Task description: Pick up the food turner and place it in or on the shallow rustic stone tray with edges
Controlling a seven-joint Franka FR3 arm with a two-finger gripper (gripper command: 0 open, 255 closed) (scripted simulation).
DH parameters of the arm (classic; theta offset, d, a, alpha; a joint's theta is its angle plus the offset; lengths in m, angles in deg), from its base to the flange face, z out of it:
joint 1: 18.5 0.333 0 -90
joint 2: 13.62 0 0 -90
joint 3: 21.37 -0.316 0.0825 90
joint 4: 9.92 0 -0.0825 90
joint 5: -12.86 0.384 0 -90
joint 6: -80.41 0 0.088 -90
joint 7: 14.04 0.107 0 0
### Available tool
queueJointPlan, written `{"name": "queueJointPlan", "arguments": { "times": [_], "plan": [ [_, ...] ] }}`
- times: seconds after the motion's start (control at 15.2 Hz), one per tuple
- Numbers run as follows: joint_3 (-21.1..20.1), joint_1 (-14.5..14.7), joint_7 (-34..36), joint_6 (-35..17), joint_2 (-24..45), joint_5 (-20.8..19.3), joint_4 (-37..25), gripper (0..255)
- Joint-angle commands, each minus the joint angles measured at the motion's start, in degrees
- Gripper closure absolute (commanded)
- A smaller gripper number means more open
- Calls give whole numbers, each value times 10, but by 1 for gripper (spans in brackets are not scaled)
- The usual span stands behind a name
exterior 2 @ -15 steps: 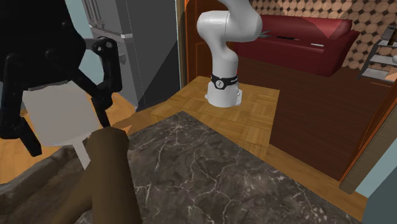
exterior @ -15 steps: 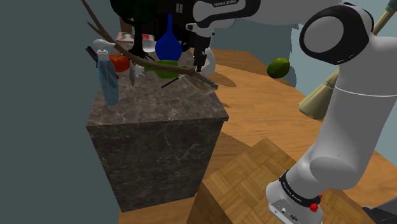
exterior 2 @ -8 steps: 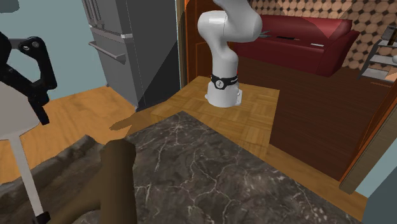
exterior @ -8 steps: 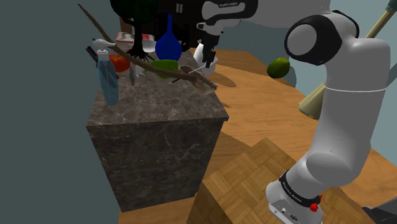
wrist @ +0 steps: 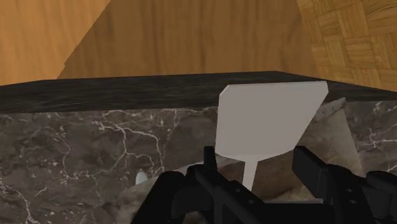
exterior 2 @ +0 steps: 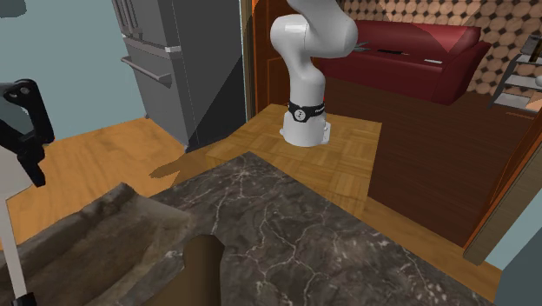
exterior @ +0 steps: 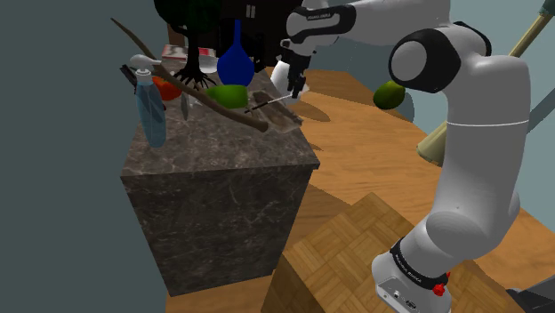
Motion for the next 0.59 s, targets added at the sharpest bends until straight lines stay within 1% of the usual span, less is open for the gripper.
{"name": "queueJointPlan", "arguments": {
  "times": [0.0,0.4,0.53],
  "plan": [
    [-2,2,0,-15,3,1,13,255],
    [-3,2,-3,-56,13,4,43,255],
    [-3,2,-3,-56,13,4,43,255]
  ]
}}
